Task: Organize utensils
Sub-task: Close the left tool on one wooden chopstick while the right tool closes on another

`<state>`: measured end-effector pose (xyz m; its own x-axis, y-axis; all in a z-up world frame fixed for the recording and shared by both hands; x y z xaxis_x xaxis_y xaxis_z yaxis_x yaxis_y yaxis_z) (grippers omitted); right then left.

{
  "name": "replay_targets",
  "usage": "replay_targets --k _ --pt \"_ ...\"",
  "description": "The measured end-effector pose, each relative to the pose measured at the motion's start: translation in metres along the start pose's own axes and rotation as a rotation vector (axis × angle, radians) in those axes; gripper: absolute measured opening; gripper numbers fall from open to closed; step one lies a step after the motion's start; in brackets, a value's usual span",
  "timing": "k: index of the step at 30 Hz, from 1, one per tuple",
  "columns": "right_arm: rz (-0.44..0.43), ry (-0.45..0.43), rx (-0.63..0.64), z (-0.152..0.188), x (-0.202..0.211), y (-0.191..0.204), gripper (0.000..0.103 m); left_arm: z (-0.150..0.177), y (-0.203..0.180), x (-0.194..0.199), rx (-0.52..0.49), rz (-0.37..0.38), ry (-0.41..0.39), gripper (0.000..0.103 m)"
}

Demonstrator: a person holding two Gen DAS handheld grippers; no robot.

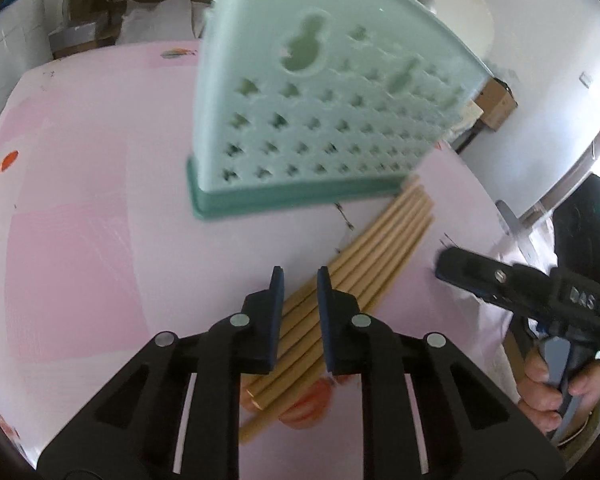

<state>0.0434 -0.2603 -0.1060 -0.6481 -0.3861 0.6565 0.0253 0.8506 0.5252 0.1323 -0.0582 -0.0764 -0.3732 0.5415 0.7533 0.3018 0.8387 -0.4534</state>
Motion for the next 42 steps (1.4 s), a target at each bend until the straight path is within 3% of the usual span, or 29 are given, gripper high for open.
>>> replay_targets --k 5,13,31,42 --pt "0.012 -0.002 -0.027 0.004 0.001 -0.006 0.045 0.016 -0.017 -0.001 0.007 0.015 0.052 0.015" --pt "0.047 -0.001 -0.052 0.009 0.007 -0.021 0.017 0.04 -0.046 -0.009 0.026 0.1 0.135 0.014" --pt "0.166 -0.054 -0.035 -0.005 0.019 -0.055 0.008 0.042 -0.101 -0.049 -0.021 0.161 0.175 0.007" --pt "0.21 -0.081 0.002 -0.016 0.028 -0.074 0.007 0.033 -0.09 -0.036 -0.075 0.066 0.13 0.007"
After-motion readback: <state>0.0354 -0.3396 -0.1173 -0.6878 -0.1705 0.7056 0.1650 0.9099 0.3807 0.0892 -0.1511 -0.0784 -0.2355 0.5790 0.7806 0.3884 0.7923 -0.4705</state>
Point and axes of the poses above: each gripper's, at about its wrist camera, not at the fingertips, and x roughly against the way its jaws point, y to its left, z to its underside, the point moved 4 cm from there along -x, roughly the way its jaws point, and after that the axes turned 13 degrees about x, right-handed, at the moved point
